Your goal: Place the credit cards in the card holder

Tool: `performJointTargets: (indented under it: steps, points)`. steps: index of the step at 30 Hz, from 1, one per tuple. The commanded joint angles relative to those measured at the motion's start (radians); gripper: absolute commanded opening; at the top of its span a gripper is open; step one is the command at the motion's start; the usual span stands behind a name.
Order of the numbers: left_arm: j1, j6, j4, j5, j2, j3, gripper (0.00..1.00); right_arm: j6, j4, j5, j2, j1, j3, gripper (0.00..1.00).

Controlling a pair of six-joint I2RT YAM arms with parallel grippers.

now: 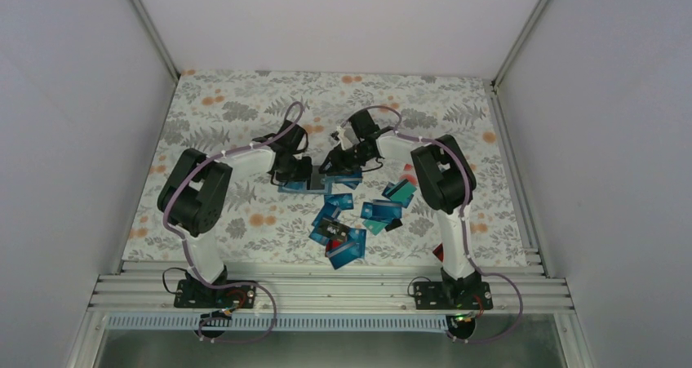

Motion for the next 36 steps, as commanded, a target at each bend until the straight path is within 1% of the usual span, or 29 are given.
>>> performJointTargets:
  steps: [1, 4, 8, 17, 28, 36]
  points:
    - [0.004, 0.013, 0.022, -0.007, 0.036, -0.018, 0.02, -0.012, -0.027, 0.021, 0.006, 0.007, 0.016, 0.36]
    - [0.004, 0.012, 0.021, -0.008, 0.045, -0.018, 0.02, -0.016, -0.038, 0.035, -0.016, 0.007, 0.008, 0.43]
    - [0.004, 0.014, 0.023, -0.008, 0.048, -0.020, 0.02, -0.016, -0.032, 0.045, -0.056, 0.007, -0.025, 0.49]
    - [0.004, 0.010, 0.026, -0.003, 0.053, -0.022, 0.02, 0.009, -0.001, 0.020, -0.045, 0.011, -0.051, 0.50]
    - [-0.004, 0.009, 0.030, 0.010, 0.047, -0.024, 0.02, 0.011, 0.005, -0.025, 0.005, 0.035, 0.018, 0.48]
    - [-0.004, 0.004, 0.024, 0.023, 0.025, -0.017, 0.02, 0.012, -0.014, -0.045, -0.007, 0.050, 0.059, 0.47]
